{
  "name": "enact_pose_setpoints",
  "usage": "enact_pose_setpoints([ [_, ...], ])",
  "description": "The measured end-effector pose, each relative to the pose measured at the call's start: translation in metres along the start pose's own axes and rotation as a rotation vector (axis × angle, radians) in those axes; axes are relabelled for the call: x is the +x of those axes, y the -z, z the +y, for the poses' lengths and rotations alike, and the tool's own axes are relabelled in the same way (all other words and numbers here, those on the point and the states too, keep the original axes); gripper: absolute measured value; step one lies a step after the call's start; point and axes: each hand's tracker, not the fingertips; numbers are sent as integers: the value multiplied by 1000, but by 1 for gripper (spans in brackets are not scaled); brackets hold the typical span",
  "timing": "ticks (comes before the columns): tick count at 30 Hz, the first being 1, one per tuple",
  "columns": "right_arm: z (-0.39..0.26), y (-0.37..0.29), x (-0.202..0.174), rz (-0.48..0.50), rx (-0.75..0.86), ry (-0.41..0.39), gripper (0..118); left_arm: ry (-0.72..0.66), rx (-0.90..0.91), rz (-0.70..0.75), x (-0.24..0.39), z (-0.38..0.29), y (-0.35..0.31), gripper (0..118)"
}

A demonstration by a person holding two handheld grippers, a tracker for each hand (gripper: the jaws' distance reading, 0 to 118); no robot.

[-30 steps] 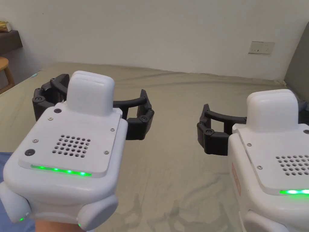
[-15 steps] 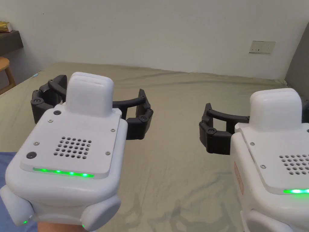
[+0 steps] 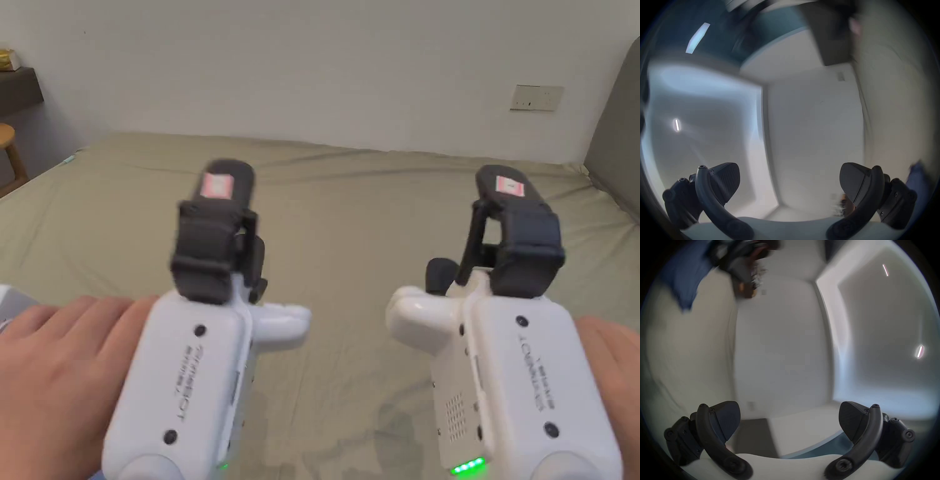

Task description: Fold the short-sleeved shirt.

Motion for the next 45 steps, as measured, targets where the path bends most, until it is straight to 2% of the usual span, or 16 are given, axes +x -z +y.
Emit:
enact_pose_setpoints([
  [2, 1, 2, 3, 69, -34, 146, 118, -214, -33, -119, -13, 5, -1, 118],
  [4, 0, 10, 33, 290, -166, 628, 118, -763, -219, -385, -37, 3, 8, 118],
  [7, -36, 32, 61, 776, -292, 1551, 118, -1710, -455, -605, -61, -39, 32, 118],
  [9, -59, 35, 63, 818, -363, 1900, 118, -2116, -578, -576, -57, -61, 34, 118],
  [10, -62, 32, 59, 756, -403, 1952, 118, -2209, -626, -521, -53, -64, 32, 118],
  [13, -55, 25, 54, 527, -462, 1769, 118, -2020, -617, -354, -55, -53, 28, 118],
  [15, -55, 24, 54, 501, -457, 1669, 118, -1866, -575, -300, -60, -45, 26, 118],
  [20, -55, 17, 58, 415, -401, 1620, 118, -1664, -494, -285, -70, -29, 27, 118],
  [27, -42, 14, 65, 376, -378, 1493, 118, -1647, -472, -320, -76, -19, 29, 118],
  [34, -48, 13, 67, 468, -385, 1569, 118, -1622, -480, -330, -76, -27, 30, 118],
  [36, -50, 12, 70, 450, -380, 1584, 104, -1661, -470, -340, -80, -28, 29, 116],
  [37, -52, 10, 71, 433, -377, 1584, 78, -1676, -459, -343, -82, -26, 29, 110],
  [38, -52, 11, 72, 404, -383, 1576, 22, -1672, -454, -337, -83, -24, 28, 90],
  [39, -52, 11, 72, 365, -405, 1550, 1, -1664, -447, -332, -84, -21, 28, 62],
  [41, -55, 7, 71, 375, -375, 1570, 1, -1598, -458, -318, -85, -16, 32, 0],
  [45, -56, 8, 71, 402, -373, 1540, 1, -1661, -445, -396, -81, -13, 36, 0],
])
